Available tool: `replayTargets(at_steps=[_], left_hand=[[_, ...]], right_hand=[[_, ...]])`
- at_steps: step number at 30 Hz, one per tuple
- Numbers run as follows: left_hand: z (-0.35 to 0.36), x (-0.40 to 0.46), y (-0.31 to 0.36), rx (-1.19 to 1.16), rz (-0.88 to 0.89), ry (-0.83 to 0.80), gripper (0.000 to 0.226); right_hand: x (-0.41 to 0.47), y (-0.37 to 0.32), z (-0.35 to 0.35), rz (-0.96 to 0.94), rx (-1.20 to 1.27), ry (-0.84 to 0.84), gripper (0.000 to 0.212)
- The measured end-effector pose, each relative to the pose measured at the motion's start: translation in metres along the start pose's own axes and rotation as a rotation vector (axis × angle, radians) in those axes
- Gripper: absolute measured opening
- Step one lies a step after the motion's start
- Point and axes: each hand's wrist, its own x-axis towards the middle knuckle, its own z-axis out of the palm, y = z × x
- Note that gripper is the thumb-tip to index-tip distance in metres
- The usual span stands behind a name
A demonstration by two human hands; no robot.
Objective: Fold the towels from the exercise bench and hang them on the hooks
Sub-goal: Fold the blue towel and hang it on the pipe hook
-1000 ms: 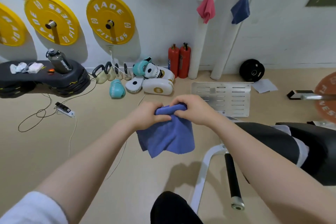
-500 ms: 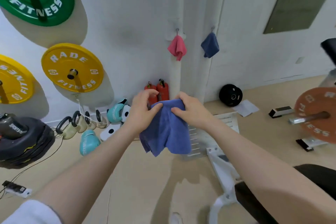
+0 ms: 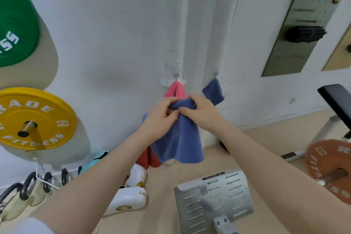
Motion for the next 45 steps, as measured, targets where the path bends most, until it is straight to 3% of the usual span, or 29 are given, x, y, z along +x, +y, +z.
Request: replayTargets(at_steps=[5,9,12,19,29,35,40,45], left_hand=[[-0.035,0.098,-0.04,0.0,0.064,-0.051,0.033],[-0.075,0.18,-0.063,0.059,0.086,-0.093,0.03],[-0.099,0.232,-0.067,0.016,0.113,-0.113,0.023],[-0.129,0.345,-0.061,0.008,0.247,-0.094,0.015],[-0.147,0.511,-0.004,0.013,0.512,0.059,0.02],[-0.143,0.595,0.013,0.191,0.569,0.175,0.003],[-0.137,0.639,0.012,0.439,0.534,0.408,0.019],[-0.123,0.645,0.0,0.451,0.507,0.542,0.023]], right_hand=[[0.097,0.0,0.008,0.066,0.197,0.028,0.007],[0.17,-0.009,0.007,0.098,0.324,-0.034,0.025],[0.22,-0.011,-0.001,0.0,0.298,-0.024,0.045],[0.323,-0.016,-0.035,-0.183,0.143,0.21,0.025],[0.476,-0.045,-0.13,-0.335,0.091,0.501,0.021],[0.556,-0.037,-0.18,-0.362,0.019,0.6,0.022],[0.602,-0.024,-0.202,-0.331,-0.033,0.611,0.022],[0.625,-0.011,-0.194,-0.329,-0.092,0.619,0.02]])
